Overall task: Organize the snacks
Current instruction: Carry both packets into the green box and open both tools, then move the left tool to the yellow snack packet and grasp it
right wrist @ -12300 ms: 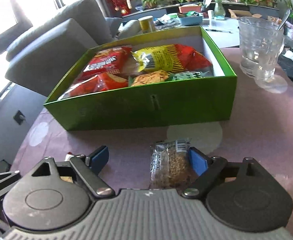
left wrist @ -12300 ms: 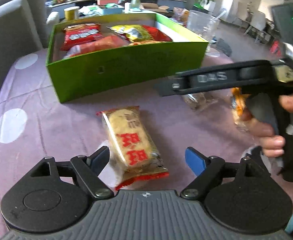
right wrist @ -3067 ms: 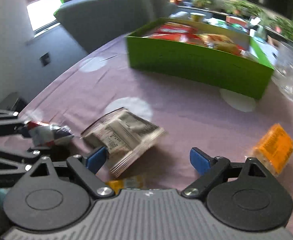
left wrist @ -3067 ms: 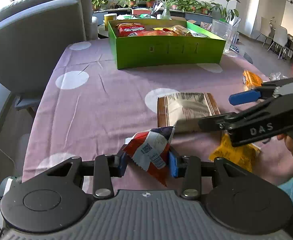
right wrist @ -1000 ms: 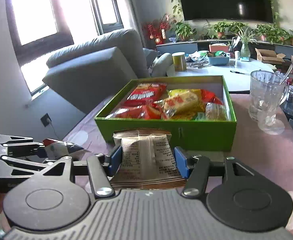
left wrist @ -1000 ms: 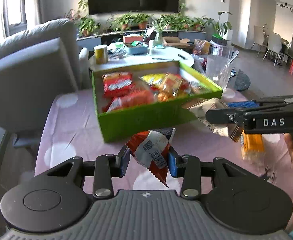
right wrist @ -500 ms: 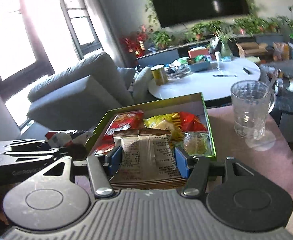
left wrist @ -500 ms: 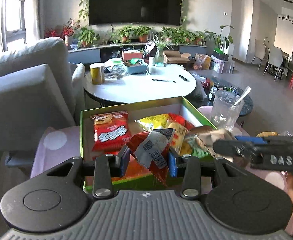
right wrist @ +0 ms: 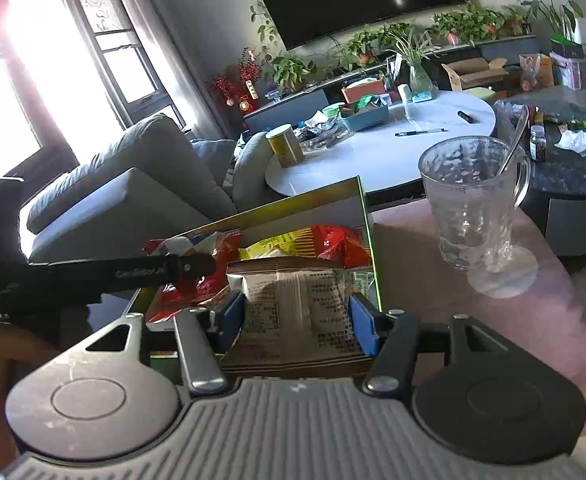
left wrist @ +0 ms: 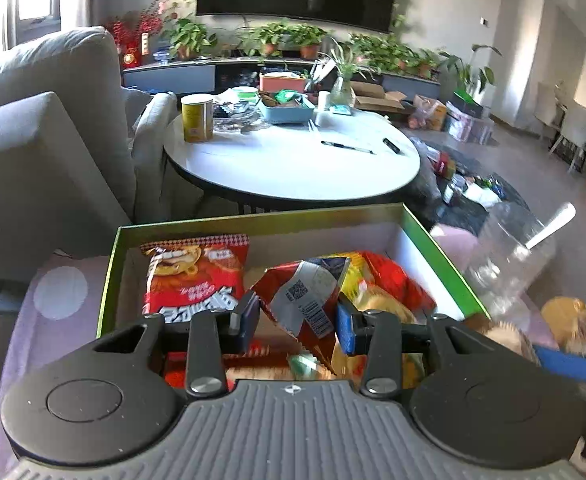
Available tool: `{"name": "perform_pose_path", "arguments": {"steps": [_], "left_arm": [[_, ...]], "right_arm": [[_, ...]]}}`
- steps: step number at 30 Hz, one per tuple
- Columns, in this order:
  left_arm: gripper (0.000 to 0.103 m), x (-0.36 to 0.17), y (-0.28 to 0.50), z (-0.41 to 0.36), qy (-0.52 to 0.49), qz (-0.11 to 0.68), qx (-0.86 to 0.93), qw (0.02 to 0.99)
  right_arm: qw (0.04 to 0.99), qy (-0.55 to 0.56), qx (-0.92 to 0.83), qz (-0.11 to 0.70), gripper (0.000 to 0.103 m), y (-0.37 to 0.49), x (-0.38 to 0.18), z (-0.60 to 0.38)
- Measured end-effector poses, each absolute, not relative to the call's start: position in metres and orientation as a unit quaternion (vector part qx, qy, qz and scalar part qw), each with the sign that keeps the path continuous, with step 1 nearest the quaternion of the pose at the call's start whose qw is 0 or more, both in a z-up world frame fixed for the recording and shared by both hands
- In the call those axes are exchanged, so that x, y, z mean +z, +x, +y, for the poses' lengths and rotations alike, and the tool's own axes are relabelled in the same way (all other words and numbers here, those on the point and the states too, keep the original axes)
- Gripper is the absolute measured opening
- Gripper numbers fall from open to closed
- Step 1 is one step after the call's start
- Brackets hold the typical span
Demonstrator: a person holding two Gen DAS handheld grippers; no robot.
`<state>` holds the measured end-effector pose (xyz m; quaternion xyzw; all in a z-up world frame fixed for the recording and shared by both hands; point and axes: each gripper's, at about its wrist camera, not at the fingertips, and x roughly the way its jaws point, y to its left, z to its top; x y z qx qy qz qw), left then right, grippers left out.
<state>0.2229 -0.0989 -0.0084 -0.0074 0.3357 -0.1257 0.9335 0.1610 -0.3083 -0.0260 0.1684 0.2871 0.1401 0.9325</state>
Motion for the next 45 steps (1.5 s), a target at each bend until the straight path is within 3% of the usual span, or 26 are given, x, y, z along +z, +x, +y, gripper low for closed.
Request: {"name": "perform_pose_path", "arguments": {"steps": [3, 15, 24, 28, 45], "left_arm": [[0.063, -0.012, 0.226, -0.098, -0.012, 0.333, -0.11, 0.936], [0.079, -0.011, 0.176, -0.066, -0.032, 0.318, -0.101, 0.942], [0.081, -0.013, 0.138, -0.061, -0.01, 0.312, -0.109, 0.944], [0.083, -0.013, 0.129, -0.061, -0.009, 0.317, -0.113, 0.942], [0.085, -0.03, 0.052, -0.072, 0.068, 0.351, -0.193, 0.914]], "right_arm": [[0.931, 0.173, 0.136, 0.292, 0.062, 0.167, -0.028, -0.308], [0.932, 0.184, 0.118, 0.288, 0.062, 0.196, -0.025, -0.303], [0.934, 0.189, 0.089, 0.291, 0.063, 0.23, -0.026, -0.297], [0.932, 0.186, 0.083, 0.3, 0.079, 0.227, -0.028, -0.295], [0.928, 0.176, 0.133, 0.299, 0.079, 0.141, -0.022, -0.31]]}}
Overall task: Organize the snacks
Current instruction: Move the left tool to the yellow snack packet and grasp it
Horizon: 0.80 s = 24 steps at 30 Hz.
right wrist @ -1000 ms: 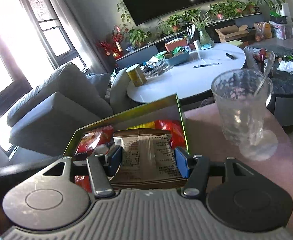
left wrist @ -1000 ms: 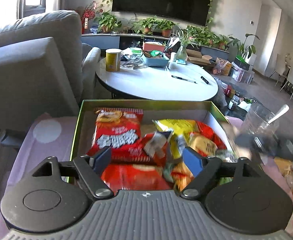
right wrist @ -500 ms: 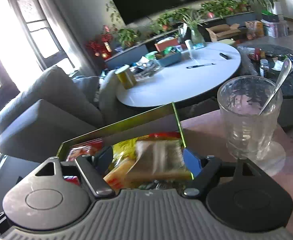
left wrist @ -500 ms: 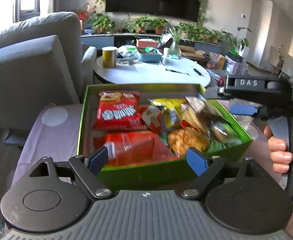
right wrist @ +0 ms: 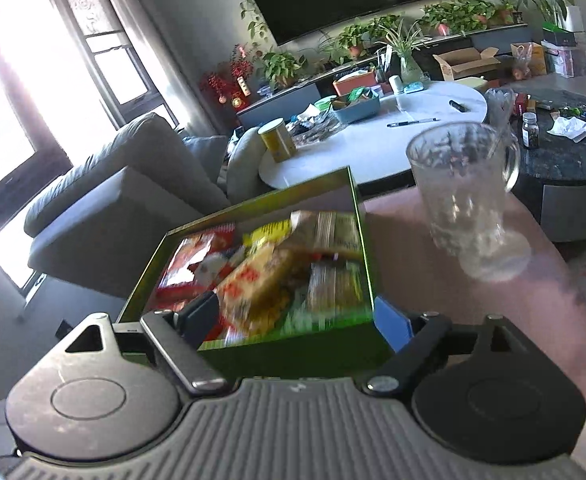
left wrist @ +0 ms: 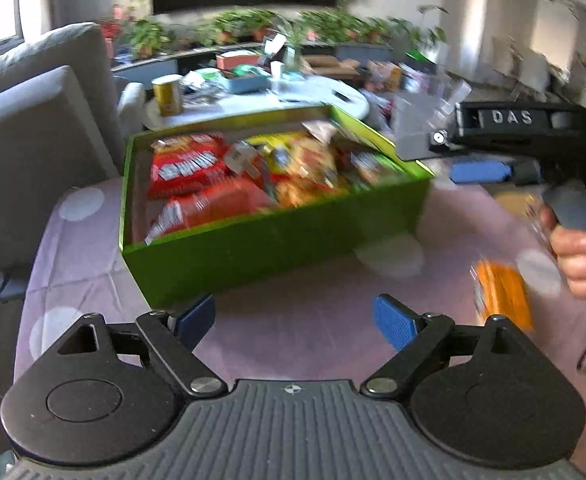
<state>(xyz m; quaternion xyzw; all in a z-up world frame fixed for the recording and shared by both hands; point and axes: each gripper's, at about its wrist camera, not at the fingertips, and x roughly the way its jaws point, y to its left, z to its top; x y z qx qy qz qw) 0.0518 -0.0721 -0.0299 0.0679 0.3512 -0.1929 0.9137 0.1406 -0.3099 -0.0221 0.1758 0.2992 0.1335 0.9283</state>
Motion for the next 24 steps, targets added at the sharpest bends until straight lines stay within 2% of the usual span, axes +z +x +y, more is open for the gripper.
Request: {"name": "perform_pose_path", "arguments": {"steps": [6, 18, 24], "left_arm": [[0.086, -0.037, 0.012, -0.068, 0.119, 0.363, -0.227, 0.896], [0.086, -0.05, -0.056, -0.072, 0.149, 0.372, -0.326, 0.857], [0.084, -0.065, -0.06, -0.084, 0.167, 0.396, -0.334, 0.838]], "right_arm": [[0.928, 0.148, 0.132, 0.315, 0.079, 0.109, -0.031, -0.311], [0.923, 0.153, 0.112, 0.335, 0.079, 0.082, -0.042, -0.311], [0.926, 0.149, 0.087, 0.334, 0.079, 0.071, -0.042, -0.319]]}}
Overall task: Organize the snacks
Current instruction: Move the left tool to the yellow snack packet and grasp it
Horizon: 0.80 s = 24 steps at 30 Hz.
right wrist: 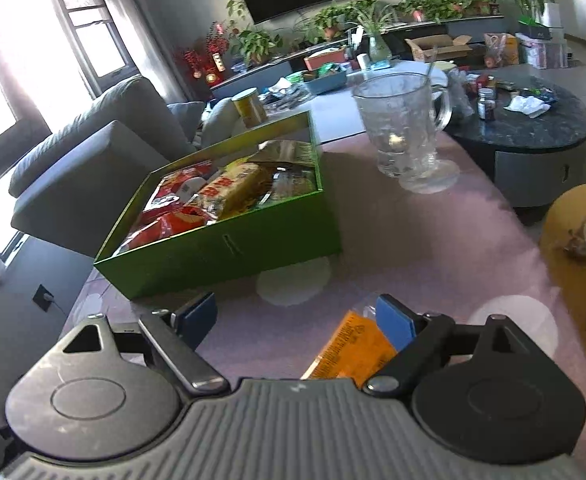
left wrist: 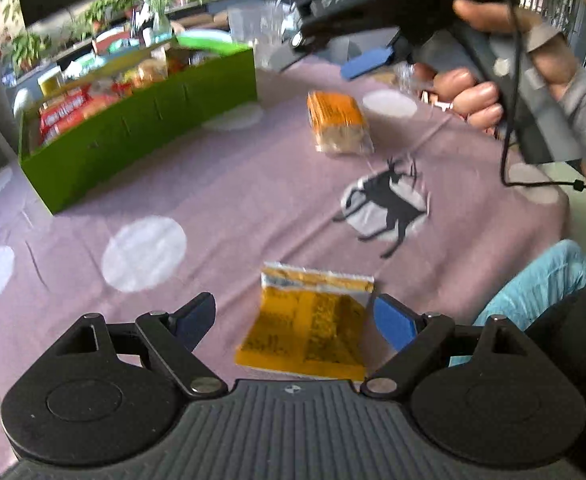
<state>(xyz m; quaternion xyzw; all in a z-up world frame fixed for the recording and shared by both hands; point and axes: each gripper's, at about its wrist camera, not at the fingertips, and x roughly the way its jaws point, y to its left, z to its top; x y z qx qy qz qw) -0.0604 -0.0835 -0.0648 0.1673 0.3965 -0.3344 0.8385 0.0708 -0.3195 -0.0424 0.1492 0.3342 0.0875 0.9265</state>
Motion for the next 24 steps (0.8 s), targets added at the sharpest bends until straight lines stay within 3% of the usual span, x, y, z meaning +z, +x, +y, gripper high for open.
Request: {"name": "perform_pose_path", "arguments": {"steps": [2, 9, 24], "left_arm": [[0.083, -0.068, -0.058, -0.083, 0.162, 0.405, -0.332, 0.836], [0.055, -0.069, -0.052, -0.077, 0.147, 0.405, -0.317, 0.845], [0.054, -0.061, -0.026, -0.041, 0.079, 0.403, -0.237, 0.881]], "right_arm": [[0.927, 0.144, 0.077, 0.336, 0.079, 0.068, -0.044, -0.322], [0.925, 0.126, 0.044, 0.355, 0.079, 0.064, -0.054, -0.325], [0.917, 0.113, 0.029, 0.381, 0.079, 0.066, -0.067, -0.315]]}}
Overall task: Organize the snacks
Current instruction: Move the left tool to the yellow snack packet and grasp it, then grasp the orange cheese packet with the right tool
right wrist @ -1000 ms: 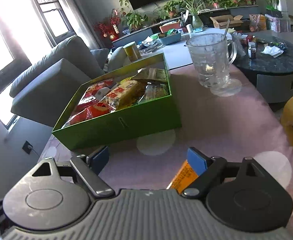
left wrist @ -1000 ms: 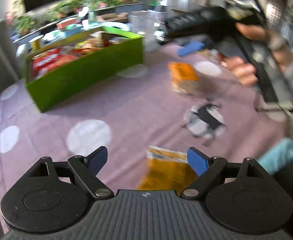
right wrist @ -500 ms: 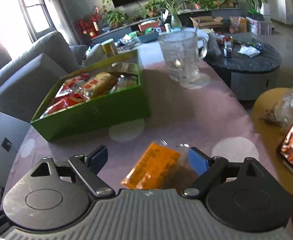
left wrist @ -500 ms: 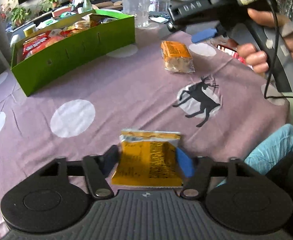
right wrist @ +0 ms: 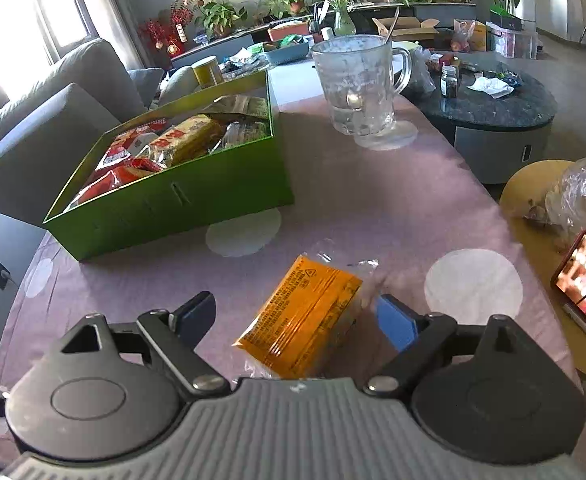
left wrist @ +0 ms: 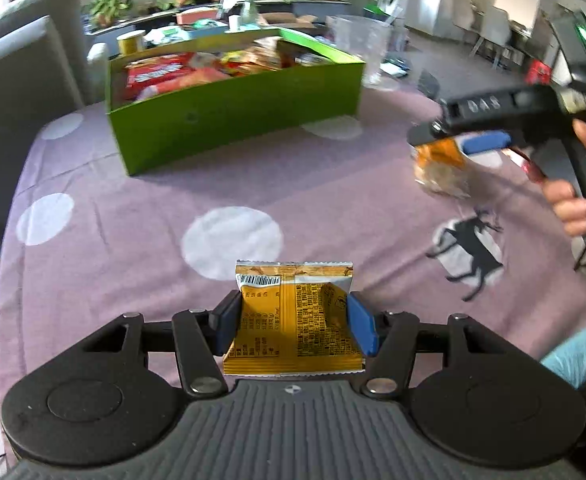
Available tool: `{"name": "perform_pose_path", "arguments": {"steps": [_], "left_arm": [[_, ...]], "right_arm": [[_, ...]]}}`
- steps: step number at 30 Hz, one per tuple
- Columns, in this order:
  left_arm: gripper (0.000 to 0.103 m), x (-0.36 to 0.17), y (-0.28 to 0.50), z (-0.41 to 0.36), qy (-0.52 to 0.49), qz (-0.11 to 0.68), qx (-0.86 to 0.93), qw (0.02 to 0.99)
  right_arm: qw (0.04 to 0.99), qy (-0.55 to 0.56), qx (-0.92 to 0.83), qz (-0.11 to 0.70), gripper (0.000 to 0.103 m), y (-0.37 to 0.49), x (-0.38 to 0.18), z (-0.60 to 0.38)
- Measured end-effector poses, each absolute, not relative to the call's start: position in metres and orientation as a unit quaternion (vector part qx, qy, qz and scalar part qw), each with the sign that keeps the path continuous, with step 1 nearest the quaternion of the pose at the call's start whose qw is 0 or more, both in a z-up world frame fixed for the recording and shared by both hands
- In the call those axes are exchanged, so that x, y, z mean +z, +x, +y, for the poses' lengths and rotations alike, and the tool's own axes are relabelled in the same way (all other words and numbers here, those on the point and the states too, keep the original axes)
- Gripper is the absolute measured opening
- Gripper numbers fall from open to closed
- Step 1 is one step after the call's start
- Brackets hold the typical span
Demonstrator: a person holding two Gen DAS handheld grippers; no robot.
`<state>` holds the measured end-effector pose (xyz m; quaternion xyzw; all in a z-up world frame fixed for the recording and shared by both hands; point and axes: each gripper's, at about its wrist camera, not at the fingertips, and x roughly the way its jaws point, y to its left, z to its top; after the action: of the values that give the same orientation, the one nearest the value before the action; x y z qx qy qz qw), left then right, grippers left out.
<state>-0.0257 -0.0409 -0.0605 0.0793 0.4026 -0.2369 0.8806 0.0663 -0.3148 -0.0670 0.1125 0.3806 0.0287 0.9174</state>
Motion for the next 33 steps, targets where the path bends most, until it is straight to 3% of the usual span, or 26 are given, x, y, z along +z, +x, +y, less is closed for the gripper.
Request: {"name": "perform_pose_path", "arguments": {"steps": [33], "left_arm": [[0.054, -0.055, -0.013, -0.012, 0.032, 0.396, -0.188, 0.898]], "right_arm": [[0.902, 0.094, 0.09, 0.412, 0.08, 0.073, -0.08, -0.261]]}}
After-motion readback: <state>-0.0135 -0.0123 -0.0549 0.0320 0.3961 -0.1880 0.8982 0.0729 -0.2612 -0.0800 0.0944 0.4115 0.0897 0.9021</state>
